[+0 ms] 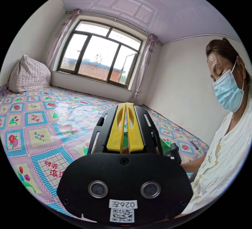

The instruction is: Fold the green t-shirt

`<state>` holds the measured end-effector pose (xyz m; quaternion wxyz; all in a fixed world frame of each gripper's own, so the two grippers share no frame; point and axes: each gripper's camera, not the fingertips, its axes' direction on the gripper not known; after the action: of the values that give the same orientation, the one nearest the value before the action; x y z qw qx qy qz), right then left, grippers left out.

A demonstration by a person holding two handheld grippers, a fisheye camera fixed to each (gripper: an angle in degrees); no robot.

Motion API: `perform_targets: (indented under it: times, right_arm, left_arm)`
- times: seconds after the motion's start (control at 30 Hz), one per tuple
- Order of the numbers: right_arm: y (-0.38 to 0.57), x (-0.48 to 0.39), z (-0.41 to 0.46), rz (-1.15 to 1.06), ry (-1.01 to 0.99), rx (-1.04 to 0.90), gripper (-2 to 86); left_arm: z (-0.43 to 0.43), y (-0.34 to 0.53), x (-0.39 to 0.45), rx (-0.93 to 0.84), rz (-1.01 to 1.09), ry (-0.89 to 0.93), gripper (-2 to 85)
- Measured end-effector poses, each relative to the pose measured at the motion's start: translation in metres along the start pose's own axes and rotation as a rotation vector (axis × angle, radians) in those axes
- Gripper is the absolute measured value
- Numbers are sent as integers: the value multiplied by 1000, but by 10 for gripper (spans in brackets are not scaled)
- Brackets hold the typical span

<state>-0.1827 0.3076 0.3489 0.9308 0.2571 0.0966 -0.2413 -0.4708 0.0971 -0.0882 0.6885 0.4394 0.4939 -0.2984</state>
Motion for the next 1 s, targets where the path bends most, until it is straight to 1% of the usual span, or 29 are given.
perform_targets:
  times: [0.07, 0.13, 0.2, 0.33, 0.43, 0.67, 0.77, 0.83, 0.93, 1.0]
  right_arm:
    - [-6, -17, 26, -20, -4, -38, 12]
    - [-15, -33, 56, -30, -38, -97, 51]
    - [-19, -42, 72, -29, -54, -127, 51]
    - [-20, -68, 89, -50, 75, -124, 55]
    - [-21, -83, 106, -82, 134, -154, 57]
    - [-26, -102, 138, -126, 218, -175, 64]
    - [-34, -105, 150, -149, 272, -178, 52]
    - [-39, -104, 161, -152, 300, -188, 25]
    - [-41, -99, 167, -148, 321, -201, -6]
    - [-40, -94, 164, -142, 294, -205, -10]
  left_arm:
    - [-9, 10, 4, -33, 1, -32, -10]
    - [-18, 23, 1, -66, -28, -42, -10]
    - [-24, 31, -3, -83, -54, -43, -10]
    - [-40, 42, -8, -83, -78, -71, -10]
    - [-45, 46, -13, -79, -89, -83, -10]
    - [-40, 54, -24, -97, -103, -141, -10]
    - [-31, 58, -30, -118, -111, -133, -10]
    - [-21, 61, -37, -136, -127, -130, -10]
    - [-4, 66, -48, -177, -140, -125, -9]
    - [12, 69, -55, -215, -141, -120, -9]
